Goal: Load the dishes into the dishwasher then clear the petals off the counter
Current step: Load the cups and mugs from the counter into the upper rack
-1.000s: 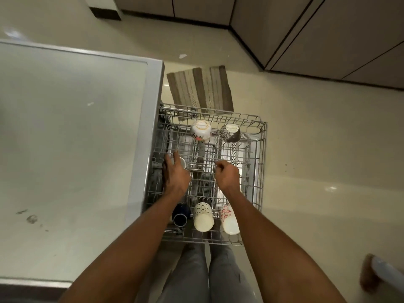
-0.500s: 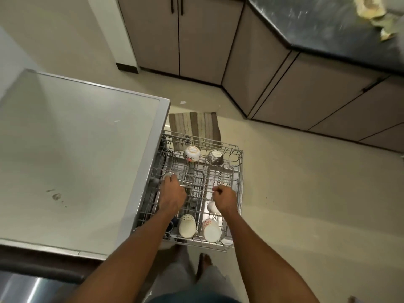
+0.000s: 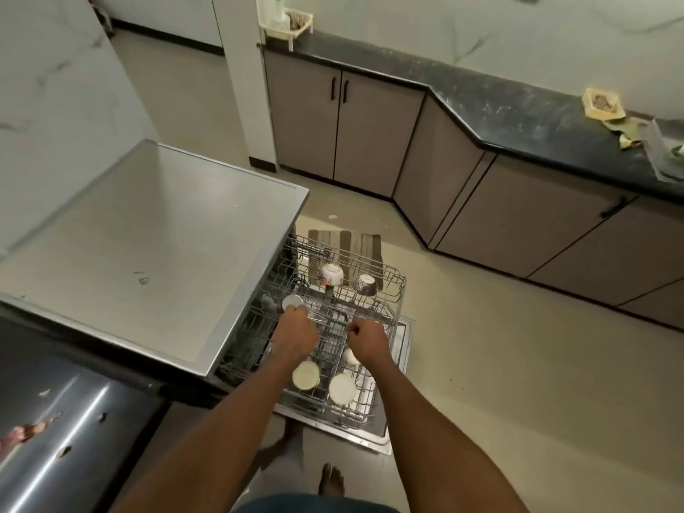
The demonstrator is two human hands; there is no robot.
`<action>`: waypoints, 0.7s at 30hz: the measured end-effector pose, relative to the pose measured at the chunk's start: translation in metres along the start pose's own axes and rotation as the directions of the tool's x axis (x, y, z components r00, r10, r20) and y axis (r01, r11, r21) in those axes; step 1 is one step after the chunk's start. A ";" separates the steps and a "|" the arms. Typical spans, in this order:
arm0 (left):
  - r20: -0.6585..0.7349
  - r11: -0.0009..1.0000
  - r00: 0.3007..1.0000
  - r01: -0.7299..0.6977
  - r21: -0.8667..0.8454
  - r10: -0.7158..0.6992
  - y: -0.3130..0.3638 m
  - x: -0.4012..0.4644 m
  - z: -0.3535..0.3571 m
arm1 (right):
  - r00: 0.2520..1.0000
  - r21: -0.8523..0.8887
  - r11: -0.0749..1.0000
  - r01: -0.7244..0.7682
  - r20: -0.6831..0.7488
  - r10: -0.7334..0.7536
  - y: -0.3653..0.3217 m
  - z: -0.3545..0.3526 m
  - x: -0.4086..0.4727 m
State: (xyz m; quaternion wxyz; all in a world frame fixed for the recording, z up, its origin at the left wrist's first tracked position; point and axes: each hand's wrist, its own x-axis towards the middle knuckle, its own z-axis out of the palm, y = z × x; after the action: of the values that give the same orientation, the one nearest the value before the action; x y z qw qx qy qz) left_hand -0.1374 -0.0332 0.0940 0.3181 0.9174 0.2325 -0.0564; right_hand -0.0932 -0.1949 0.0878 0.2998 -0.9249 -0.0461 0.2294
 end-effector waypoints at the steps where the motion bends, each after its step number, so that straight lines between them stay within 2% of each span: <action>1: -0.011 1.000 1.000 -0.011 0.008 0.011 0.003 -0.009 0.000 | 1.000 -0.012 1.000 0.014 -0.001 -0.014 0.000 -0.003 -0.006; 8: -0.069 1.000 0.998 -0.009 -0.023 0.007 -0.004 -0.057 -0.016 | 0.990 -0.162 0.976 0.144 0.033 -0.141 -0.013 -0.013 -0.045; 14: -0.145 0.999 0.989 -0.019 -0.035 0.014 -0.010 -0.081 -0.055 | 0.968 -0.207 0.945 0.251 0.081 -0.239 -0.050 -0.008 -0.058; 18: -0.210 1.000 0.978 -0.001 -0.026 -0.005 -0.038 -0.094 -0.081 | 0.948 -0.225 0.922 0.316 0.100 -0.301 -0.082 0.012 -0.069; 21: -0.204 0.997 0.977 0.057 -0.043 -0.065 -0.074 -0.111 -0.101 | 0.923 -0.265 0.884 0.386 0.111 -0.369 -0.110 0.034 -0.085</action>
State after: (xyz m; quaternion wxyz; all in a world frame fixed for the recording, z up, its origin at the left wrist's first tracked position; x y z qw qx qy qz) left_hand -0.2747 0.0359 0.1607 0.3074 0.9047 0.2931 0.0330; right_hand -0.1786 -0.1058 0.1607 0.2022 -0.9243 -0.2660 0.1842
